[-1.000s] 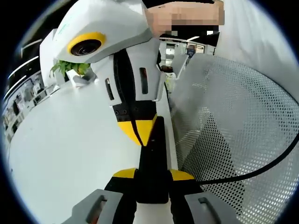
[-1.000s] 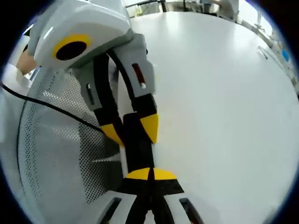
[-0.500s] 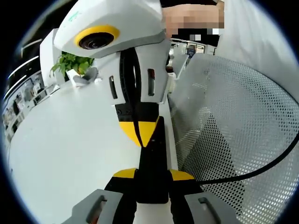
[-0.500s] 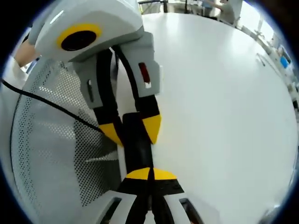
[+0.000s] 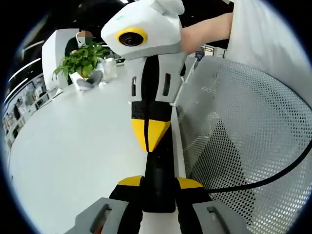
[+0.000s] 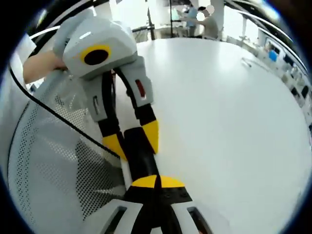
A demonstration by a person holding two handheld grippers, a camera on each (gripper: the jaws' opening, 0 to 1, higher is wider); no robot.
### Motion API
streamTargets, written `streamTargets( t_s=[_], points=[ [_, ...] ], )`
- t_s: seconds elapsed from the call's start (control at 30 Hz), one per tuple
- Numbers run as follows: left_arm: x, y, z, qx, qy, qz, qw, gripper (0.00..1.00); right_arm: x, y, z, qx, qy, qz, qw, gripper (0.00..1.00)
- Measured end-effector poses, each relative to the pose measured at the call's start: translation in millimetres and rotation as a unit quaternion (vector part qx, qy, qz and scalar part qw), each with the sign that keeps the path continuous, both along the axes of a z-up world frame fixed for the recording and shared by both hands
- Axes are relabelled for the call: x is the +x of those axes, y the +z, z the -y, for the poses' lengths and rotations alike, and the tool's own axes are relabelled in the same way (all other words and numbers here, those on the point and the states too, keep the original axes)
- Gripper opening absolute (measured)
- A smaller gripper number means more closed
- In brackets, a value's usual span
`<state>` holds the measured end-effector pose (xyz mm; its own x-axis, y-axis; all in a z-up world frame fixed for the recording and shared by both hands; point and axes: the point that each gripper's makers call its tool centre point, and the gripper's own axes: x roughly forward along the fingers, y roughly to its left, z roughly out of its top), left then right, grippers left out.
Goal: Press the specified remote control buttons in sequence, fully releasing each button before pressing the next.
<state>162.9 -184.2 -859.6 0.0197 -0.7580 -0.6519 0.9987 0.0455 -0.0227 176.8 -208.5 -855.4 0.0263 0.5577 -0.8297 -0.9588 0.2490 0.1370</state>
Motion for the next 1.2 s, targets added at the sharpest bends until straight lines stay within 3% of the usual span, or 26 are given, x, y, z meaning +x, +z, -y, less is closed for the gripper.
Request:
streamTargets(
  t_s=[0.17, 0.33, 0.4, 0.47, 0.53, 0.63, 0.77, 0.87, 0.97, 1.2],
  points=[
    [0.2, 0.2, 0.0, -0.001, 0.001, -0.001, 1.0000, 0.25, -18.2, 11.5, -11.8, 0.038, 0.036, 0.007, 0.9986, 0.00],
    [0.3, 0.2, 0.2, -0.001, 0.001, -0.001, 1.0000, 0.25, -16.9, 3.9, -11.1, -0.002, 0.072, 0.043, 0.9965, 0.00],
    [0.3, 0.3, 0.2, -0.002, 0.001, -0.001, 1.0000, 0.25, -17.1, 5.6, -13.7, 0.002, 0.072, 0.042, 0.9965, 0.00],
    [0.4, 0.0, 0.4, -0.002, 0.001, -0.002, 1.0000, 0.25, -11.6, 6.9, -12.5, -0.003, 0.074, 0.065, 0.9951, 0.00],
    [0.3, 0.0, 0.7, -0.002, 0.001, -0.001, 1.0000, 0.25, -10.2, 7.1, -11.4, -0.008, 0.077, 0.072, 0.9944, 0.00],
    [0.4, 0.0, 0.7, -0.002, 0.001, -0.002, 1.0000, 0.25, -15.4, 3.8, -12.0, -0.012, 0.084, 0.058, 0.9947, 0.00],
    [0.5, -0.2, 0.4, -0.002, 0.001, -0.002, 1.0000, 0.25, -15.3, 3.0, -12.4, -0.023, 0.101, 0.075, 0.9917, 0.00],
    [0.7, -0.4, 0.1, -0.001, 0.000, -0.001, 1.0000, 0.25, -15.3, 2.3, -13.1, -0.039, 0.123, 0.083, 0.9882, 0.00],
    [0.8, -0.5, 0.1, -0.001, 0.000, -0.001, 1.0000, 0.25, -15.0, 1.1, -13.0, -0.067, 0.165, 0.102, 0.9788, 0.00],
    [1.1, -0.7, 0.5, -0.001, 0.000, -0.001, 1.0000, 0.25, -15.8, -1.0, -13.9, -0.115, 0.208, 0.114, 0.9647, 0.00]
  ],
)
